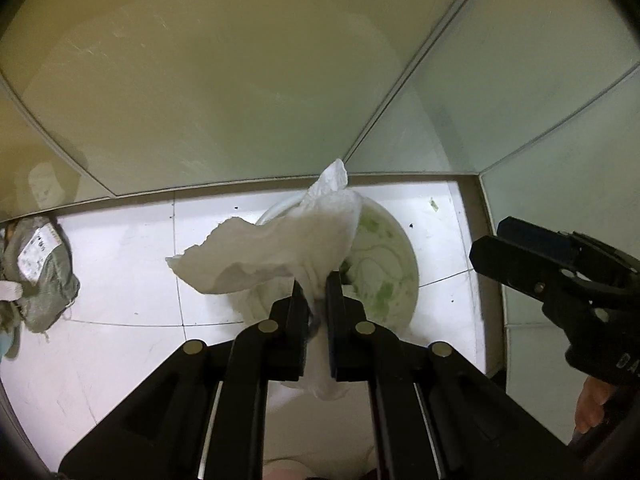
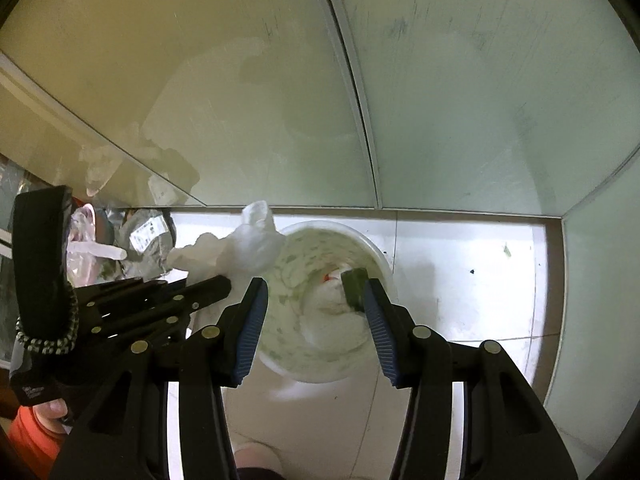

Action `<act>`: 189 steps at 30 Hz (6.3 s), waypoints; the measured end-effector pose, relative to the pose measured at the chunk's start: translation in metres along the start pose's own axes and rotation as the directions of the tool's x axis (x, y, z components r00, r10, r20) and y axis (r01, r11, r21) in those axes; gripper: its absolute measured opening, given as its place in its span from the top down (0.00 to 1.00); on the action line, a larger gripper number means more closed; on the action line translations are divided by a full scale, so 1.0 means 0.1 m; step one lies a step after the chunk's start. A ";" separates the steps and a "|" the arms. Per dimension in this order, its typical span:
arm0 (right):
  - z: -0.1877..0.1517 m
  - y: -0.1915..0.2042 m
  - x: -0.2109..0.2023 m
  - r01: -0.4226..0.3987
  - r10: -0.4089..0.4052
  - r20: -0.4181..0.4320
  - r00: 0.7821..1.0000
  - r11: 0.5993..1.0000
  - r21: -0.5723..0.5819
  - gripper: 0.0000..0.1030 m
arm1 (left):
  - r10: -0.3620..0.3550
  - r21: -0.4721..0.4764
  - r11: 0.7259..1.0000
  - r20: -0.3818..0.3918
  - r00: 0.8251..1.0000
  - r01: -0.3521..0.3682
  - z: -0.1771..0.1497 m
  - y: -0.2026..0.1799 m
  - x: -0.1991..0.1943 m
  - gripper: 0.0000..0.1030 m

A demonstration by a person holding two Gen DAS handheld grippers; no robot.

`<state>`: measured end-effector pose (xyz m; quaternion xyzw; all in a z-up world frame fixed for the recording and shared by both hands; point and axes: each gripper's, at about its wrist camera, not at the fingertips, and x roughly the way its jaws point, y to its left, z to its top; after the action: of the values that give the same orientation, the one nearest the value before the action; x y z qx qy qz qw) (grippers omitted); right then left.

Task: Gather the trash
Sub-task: 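Open the left tool to drop the tissue into the bin while the right tool holds the bottle, then raise both tools back up facing the counter, then reach the right tool to the orange peel while the left tool reaches the brown card box, then close the right tool on the orange peel while the left tool grasps the brown card box, then carry the orange peel and card box down over the white floor bin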

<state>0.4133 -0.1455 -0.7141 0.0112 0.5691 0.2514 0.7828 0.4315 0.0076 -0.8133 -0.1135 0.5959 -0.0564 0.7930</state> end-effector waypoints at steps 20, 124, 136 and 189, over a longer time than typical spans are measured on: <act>0.11 0.14 -0.53 0.044 -0.044 -0.005 0.999 0.999 -0.007 0.53 | 0.043 -0.026 0.999 0.017 0.999 -0.042 0.01 -0.07 -0.70 0.56; 4.88 0.88 -3.05 0.050 -0.073 0.119 0.990 0.982 0.182 0.17 | 0.102 0.158 0.976 0.269 0.958 -0.148 5.09 -0.10 -4.36 0.17; 4.95 1.02 -2.84 0.003 -0.019 0.117 0.993 0.991 0.136 0.64 | 0.075 0.116 0.986 0.319 0.945 -0.117 5.03 -0.09 -4.54 0.34; 2.23 1.98 -5.50 -0.018 0.094 0.467 0.879 0.986 -0.164 0.73 | 0.172 -0.024 0.979 0.621 0.765 -0.200 1.74 -1.22 -6.90 0.34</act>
<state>0.4135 -0.1357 -0.0889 0.0281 0.3389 0.3069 0.8889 0.4084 0.0642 -0.0941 -0.0489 0.3094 0.0499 0.9484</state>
